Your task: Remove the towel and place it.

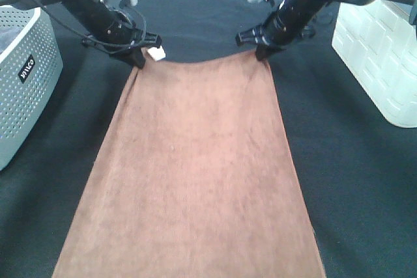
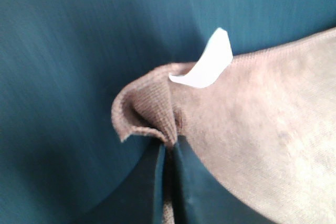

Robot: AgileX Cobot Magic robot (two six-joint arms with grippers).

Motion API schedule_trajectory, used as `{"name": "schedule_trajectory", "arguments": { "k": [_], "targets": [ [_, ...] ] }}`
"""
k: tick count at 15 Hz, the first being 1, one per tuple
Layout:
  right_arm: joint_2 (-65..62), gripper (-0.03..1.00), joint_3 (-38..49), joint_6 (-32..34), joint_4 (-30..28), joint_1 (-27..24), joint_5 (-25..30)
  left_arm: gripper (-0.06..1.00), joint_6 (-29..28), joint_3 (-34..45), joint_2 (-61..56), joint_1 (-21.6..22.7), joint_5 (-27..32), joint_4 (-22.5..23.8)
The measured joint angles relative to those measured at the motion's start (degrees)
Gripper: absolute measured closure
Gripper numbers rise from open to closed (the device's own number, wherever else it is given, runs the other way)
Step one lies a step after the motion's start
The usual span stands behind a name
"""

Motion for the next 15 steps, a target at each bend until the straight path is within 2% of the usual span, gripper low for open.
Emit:
{"name": "schedule_trajectory", "arguments": {
  "k": [4, 5, 13, 15],
  "targets": [
    [-0.06, 0.96, -4.30, 1.09, -5.33, 0.00, -5.39, 0.94, 0.74, -0.92, 0.00, 0.00, -8.77, 0.23],
    [-0.06, 0.96, -4.70, 1.09, -5.96, 0.00, -8.59, 0.94, 0.92, -0.92, 0.00, 0.00, -12.72, 0.40],
    [0.06, 0.96, -4.87, 2.75, -6.36, -0.34, -22.29, 0.94, 4.30, -0.92, 0.17, 0.00, -28.88, 0.46],
    [1.09, 0.96, -4.98, 3.04, -6.36, -0.86, -24.06, 0.94, 4.53, -0.92, 0.34, 0.00, -31.63, 0.46]
  ]
}}
